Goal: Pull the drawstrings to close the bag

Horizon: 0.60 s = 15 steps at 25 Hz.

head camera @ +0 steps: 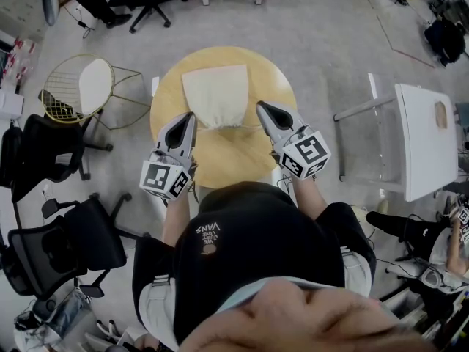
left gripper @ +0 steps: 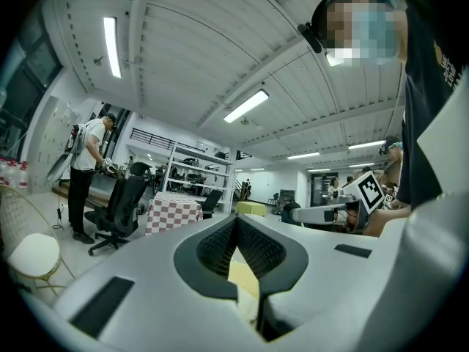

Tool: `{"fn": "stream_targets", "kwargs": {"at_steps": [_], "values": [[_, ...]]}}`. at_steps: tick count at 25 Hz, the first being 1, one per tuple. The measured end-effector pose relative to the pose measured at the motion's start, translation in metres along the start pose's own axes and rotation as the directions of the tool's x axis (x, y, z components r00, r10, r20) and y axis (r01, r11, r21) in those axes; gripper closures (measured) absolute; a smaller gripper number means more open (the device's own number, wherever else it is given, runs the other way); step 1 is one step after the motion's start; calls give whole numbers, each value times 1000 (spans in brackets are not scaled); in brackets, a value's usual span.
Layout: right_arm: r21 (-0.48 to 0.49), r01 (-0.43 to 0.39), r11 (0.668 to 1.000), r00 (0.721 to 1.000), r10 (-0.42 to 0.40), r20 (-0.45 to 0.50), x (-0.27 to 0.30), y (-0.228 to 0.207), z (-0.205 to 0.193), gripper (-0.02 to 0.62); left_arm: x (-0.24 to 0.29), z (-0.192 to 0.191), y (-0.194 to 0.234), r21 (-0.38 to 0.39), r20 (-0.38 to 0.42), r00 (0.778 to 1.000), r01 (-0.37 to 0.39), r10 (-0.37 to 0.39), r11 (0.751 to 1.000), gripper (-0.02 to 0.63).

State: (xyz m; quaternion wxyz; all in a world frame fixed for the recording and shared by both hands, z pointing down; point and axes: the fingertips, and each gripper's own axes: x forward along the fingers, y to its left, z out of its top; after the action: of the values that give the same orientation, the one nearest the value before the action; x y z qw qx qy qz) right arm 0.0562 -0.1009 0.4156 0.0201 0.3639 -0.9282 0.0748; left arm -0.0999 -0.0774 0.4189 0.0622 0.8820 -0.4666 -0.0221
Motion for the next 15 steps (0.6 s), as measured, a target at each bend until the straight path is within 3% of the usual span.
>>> {"fn": "stream_targets", "kwargs": {"at_steps": [15], "values": [[-11, -4, 1000, 1000, 4, -9, 0, 6, 0, 598, -3, 0, -5, 11, -12, 1000, 17, -17, 1000, 595]]}}
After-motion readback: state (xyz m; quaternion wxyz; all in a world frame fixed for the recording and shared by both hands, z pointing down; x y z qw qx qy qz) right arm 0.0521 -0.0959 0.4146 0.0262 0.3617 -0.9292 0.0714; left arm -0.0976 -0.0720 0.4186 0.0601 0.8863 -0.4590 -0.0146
